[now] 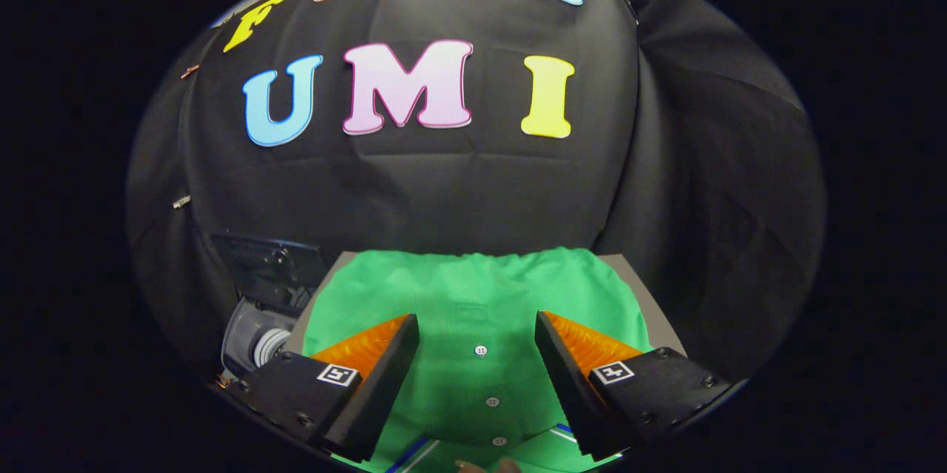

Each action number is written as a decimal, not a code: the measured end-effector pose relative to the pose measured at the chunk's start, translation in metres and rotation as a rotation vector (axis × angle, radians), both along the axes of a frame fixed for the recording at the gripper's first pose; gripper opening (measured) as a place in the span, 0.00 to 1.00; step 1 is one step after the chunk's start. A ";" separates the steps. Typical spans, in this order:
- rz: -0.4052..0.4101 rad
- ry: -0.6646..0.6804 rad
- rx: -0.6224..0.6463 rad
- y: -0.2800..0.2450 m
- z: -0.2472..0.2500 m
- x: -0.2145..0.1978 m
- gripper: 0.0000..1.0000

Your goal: Put the clothes into the washing machine and then close the washing machine lid.

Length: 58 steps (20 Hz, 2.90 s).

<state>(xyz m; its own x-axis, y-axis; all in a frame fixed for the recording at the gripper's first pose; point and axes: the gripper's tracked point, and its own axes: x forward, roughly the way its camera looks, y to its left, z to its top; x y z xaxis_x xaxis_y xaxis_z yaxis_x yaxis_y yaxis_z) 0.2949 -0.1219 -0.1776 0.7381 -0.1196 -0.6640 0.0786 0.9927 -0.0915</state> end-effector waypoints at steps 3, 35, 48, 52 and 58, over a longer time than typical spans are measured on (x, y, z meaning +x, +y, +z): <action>-0.009 0.063 -0.003 -0.004 -0.016 0.001 0.99; 0.006 -0.091 0.071 0.005 0.070 0.001 0.05; 0.184 -0.454 0.096 0.120 0.230 -0.008 0.05; 0.297 -0.451 0.165 0.185 0.227 0.001 0.04; 0.451 -0.417 0.244 0.278 0.195 0.008 0.04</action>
<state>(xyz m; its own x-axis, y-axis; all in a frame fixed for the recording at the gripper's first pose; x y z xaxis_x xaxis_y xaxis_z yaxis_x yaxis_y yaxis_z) 0.3025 0.1559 0.0176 0.8818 0.3791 -0.2805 -0.3696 0.9250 0.0883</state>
